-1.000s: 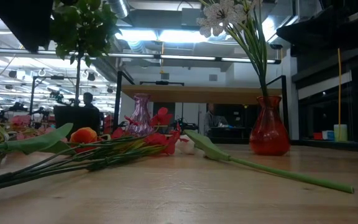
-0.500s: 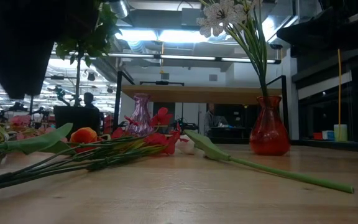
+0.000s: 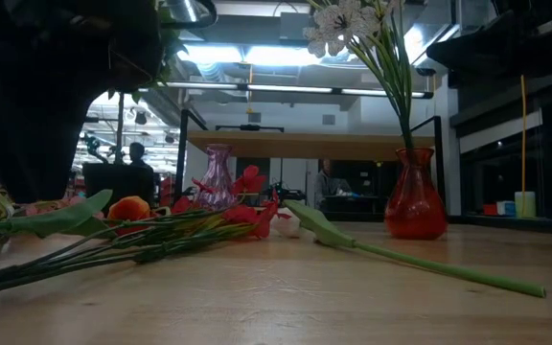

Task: Pick and place flowers into a vace then onto a shelf
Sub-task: Put the orange tulip into the purple vase

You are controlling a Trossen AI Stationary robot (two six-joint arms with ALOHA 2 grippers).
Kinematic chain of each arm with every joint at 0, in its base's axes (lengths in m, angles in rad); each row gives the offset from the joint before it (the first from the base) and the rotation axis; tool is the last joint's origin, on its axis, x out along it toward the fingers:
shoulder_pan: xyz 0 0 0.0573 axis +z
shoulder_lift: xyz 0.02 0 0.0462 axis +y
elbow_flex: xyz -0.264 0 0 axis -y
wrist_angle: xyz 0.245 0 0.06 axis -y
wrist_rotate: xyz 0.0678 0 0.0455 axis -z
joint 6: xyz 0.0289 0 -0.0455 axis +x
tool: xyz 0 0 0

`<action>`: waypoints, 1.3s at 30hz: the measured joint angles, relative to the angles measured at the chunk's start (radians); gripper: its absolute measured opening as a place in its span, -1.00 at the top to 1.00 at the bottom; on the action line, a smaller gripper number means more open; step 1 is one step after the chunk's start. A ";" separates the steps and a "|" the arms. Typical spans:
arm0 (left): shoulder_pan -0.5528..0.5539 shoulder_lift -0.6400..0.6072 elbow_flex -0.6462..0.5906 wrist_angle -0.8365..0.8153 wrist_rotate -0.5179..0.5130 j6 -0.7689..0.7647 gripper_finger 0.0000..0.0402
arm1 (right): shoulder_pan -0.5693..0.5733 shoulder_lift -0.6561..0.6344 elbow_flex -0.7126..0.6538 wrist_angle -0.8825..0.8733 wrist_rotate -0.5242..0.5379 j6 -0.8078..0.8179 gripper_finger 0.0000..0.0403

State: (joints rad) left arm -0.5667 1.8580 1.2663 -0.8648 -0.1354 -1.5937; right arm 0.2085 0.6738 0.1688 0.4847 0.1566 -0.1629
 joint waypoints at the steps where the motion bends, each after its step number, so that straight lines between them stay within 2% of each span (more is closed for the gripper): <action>1: 0.000 0.000 0.000 -0.001 -0.001 -0.005 0.19 | 0.000 0.000 0.000 0.000 0.000 0.000 0.94; 24: 0.000 0.009 0.000 -0.002 -0.030 -0.046 0.25 | 0.000 0.000 0.000 0.000 0.000 0.000 0.94; 34: 0.000 0.077 0.000 0.003 0.007 -0.017 0.26 | 0.000 0.000 0.000 -0.003 0.000 0.000 0.94; 39: 0.000 0.087 0.000 0.001 -0.008 -0.008 0.27 | 0.000 0.000 0.000 -0.003 0.000 0.000 0.94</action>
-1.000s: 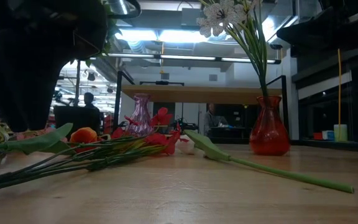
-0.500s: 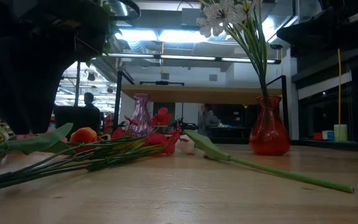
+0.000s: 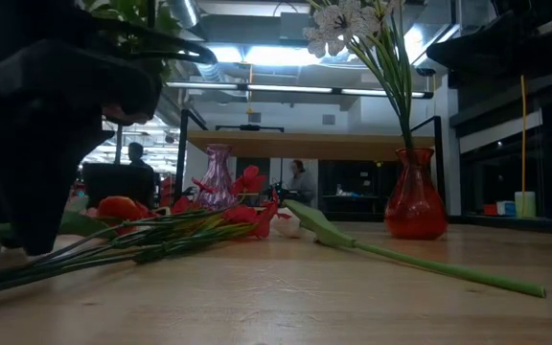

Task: Pick and place flowers into a vace then onto a shelf
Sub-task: Put the orange tulip into the purple vase

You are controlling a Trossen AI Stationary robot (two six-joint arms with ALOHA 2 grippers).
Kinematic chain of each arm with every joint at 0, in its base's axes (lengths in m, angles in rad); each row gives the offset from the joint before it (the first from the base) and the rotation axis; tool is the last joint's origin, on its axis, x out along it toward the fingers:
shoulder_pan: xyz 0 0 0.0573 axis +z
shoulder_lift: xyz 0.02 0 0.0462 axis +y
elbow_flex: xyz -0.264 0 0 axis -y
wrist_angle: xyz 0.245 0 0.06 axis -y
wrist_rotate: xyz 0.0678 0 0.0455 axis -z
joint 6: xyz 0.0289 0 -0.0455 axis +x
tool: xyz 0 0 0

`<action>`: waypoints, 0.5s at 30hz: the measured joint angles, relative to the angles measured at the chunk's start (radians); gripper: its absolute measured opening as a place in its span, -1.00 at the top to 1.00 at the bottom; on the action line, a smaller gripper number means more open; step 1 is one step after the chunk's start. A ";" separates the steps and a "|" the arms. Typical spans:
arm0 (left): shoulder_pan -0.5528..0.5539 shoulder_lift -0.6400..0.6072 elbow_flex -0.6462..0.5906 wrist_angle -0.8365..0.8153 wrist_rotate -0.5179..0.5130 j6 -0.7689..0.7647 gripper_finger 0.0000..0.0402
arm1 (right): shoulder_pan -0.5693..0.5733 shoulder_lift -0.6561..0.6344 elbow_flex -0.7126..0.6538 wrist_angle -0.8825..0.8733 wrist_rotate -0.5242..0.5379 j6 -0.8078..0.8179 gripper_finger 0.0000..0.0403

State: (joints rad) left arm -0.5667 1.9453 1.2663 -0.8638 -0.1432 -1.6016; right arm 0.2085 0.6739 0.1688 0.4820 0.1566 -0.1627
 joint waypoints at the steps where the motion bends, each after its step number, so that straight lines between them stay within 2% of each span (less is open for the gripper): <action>1: 0.000 0.000 0.000 0.001 -0.002 0.000 0.28 | 0.000 0.000 0.000 0.000 0.000 0.000 0.94; 5: 0.000 0.000 0.000 0.001 0.009 -0.011 0.39 | 0.000 0.000 0.000 0.000 0.000 0.000 0.94; 13: 0.000 0.000 0.000 0.001 0.066 -0.040 0.88 | 0.000 0.000 0.000 0.000 0.000 0.000 0.94; 15: 0.000 0.000 0.000 0.001 0.066 -0.054 0.94 | 0.000 0.000 0.000 0.000 0.000 0.000 0.94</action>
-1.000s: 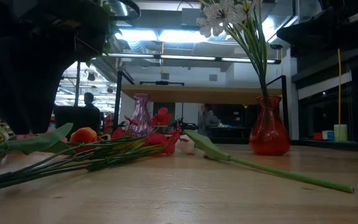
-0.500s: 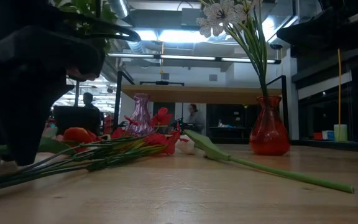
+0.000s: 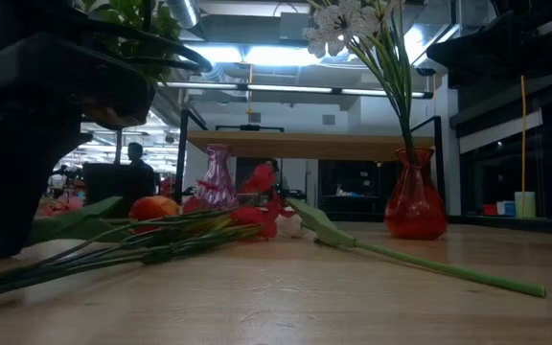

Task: Pick and place flowers into a vace then onto a shelf
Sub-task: Put the orange tulip into the purple vase

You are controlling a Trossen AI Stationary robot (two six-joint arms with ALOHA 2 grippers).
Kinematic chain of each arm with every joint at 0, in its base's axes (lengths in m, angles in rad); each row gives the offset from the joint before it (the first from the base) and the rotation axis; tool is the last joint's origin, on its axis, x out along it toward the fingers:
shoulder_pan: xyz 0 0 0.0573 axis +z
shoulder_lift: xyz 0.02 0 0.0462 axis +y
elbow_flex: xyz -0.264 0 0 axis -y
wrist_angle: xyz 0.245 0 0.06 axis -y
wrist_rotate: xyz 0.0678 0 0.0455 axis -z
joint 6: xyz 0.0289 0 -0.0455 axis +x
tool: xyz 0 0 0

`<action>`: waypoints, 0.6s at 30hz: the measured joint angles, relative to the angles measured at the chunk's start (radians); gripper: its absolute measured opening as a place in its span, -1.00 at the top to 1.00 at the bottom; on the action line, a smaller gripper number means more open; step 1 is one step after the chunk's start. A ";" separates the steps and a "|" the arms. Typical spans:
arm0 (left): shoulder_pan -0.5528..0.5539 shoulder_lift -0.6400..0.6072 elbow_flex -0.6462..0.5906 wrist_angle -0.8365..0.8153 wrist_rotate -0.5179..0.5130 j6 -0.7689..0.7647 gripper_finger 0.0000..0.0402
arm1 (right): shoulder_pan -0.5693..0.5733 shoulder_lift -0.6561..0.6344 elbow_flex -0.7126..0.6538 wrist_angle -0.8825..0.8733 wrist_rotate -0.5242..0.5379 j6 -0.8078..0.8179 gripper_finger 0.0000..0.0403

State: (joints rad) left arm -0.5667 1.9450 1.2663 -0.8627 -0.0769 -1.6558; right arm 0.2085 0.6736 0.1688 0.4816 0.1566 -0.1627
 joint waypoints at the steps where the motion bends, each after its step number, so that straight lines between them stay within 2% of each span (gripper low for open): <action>1: 0.000 0.000 0.000 0.000 0.000 -0.005 0.94 | 0.000 0.000 0.000 0.000 0.000 0.000 0.94; 11: 0.000 -0.021 0.000 -0.017 -0.027 -0.043 0.95 | 0.000 0.000 0.000 -0.001 0.000 0.000 0.94; 18: -0.003 -0.100 0.000 -0.064 -0.037 -0.035 0.96 | 0.000 0.000 0.000 -0.001 0.000 -0.001 0.94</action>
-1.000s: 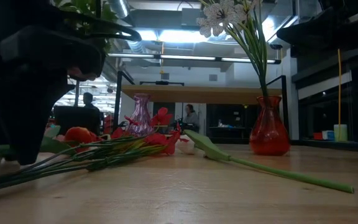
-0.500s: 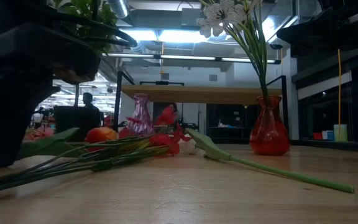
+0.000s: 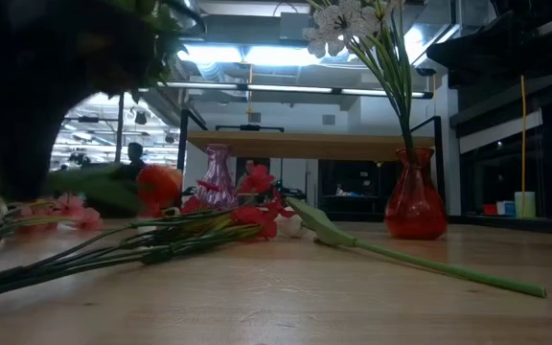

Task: Pick and place flowers into a vace then onto a shelf
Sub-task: Put the orange tulip into the purple vase

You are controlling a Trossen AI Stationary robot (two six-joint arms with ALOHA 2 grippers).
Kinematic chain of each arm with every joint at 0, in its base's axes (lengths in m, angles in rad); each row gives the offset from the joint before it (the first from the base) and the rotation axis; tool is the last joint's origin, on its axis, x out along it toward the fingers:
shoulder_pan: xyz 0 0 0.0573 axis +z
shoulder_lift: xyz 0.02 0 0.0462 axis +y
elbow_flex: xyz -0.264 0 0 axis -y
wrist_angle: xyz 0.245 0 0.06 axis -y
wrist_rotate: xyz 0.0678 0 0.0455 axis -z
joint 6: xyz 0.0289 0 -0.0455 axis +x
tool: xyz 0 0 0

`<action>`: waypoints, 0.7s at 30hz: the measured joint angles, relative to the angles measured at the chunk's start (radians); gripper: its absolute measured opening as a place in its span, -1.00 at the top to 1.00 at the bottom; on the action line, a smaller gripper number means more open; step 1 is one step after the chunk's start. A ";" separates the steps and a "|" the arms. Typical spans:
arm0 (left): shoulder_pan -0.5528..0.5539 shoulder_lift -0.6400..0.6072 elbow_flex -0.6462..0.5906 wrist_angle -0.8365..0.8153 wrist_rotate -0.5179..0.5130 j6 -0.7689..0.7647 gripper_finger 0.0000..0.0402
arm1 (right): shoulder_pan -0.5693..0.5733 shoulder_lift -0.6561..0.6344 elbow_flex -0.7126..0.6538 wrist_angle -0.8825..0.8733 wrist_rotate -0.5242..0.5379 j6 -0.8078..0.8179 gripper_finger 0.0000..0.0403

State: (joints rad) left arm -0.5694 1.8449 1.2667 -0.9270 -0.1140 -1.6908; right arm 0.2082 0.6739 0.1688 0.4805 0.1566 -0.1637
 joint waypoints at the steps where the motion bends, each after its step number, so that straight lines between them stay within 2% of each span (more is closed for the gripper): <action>1: 0.000 -0.015 0.000 -0.004 -0.003 0.011 0.96 | 0.000 0.000 0.000 -0.001 0.000 0.000 0.94; 8: 0.000 -0.137 0.000 -0.109 -0.103 0.053 0.97 | 0.000 0.000 0.000 -0.004 0.000 -0.001 0.94; 14: 0.001 -0.240 0.000 -0.116 -0.291 0.268 0.97 | 0.000 0.000 0.000 -0.004 0.000 -0.002 0.94; 21: 0.048 -0.304 0.000 -0.117 -0.381 0.515 0.98 | 0.000 0.000 0.000 -0.003 0.000 -0.002 0.94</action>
State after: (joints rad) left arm -0.5212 1.5410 1.2671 -1.0435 -0.4949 -1.1763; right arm 0.2084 0.6739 0.1688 0.4770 0.1566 -0.1654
